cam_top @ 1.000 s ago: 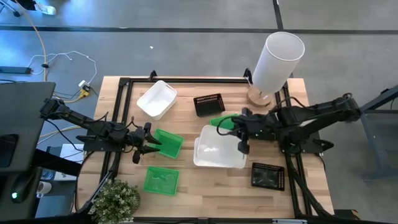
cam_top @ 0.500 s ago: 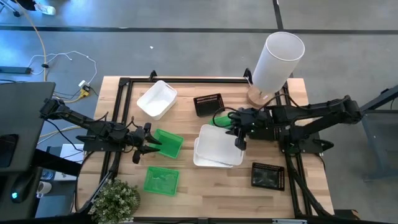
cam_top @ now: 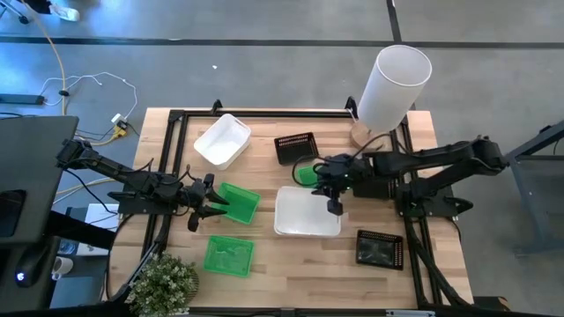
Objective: Stack baskets by color
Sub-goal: Stack the bottom white bin on the middle white bin
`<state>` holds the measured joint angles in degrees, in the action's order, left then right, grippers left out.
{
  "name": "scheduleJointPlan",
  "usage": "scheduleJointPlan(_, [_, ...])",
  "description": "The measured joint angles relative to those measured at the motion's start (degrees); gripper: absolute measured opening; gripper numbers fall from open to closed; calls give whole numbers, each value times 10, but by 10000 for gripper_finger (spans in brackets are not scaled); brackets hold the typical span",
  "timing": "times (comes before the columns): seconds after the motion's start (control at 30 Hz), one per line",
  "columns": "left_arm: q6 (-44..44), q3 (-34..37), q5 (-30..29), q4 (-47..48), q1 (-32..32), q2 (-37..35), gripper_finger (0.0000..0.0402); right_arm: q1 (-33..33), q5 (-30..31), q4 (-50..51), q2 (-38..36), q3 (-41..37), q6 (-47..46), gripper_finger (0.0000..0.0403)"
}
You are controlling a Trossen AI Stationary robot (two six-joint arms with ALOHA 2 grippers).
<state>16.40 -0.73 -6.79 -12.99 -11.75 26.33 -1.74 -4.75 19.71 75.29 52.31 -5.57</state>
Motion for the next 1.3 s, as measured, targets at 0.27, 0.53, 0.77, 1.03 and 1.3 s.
scheduleJointPlan(0.27, [0, 0, 0, 1, 0, 0, 133, 11, 2, -11, 19, 0, 11, 0])
scheduleJointPlan(0.53, [0, 0, 0, 2, 0, 0, 133, 30, -16, -9, 29, 0, 12, 0])
scheduleJointPlan(0.77, [1, 0, 0, 12, 0, 0, 133, 33, -19, -4, 36, 0, 11, 0])
scheduleJointPlan(1.03, [1, 0, 1, 13, 0, 1, 133, 33, -19, -1, 65, 0, 5, 0])
scheduleJointPlan(1.3, [1, 0, 1, 14, 0, 2, 133, 33, -18, -3, 85, 0, 3, 0])
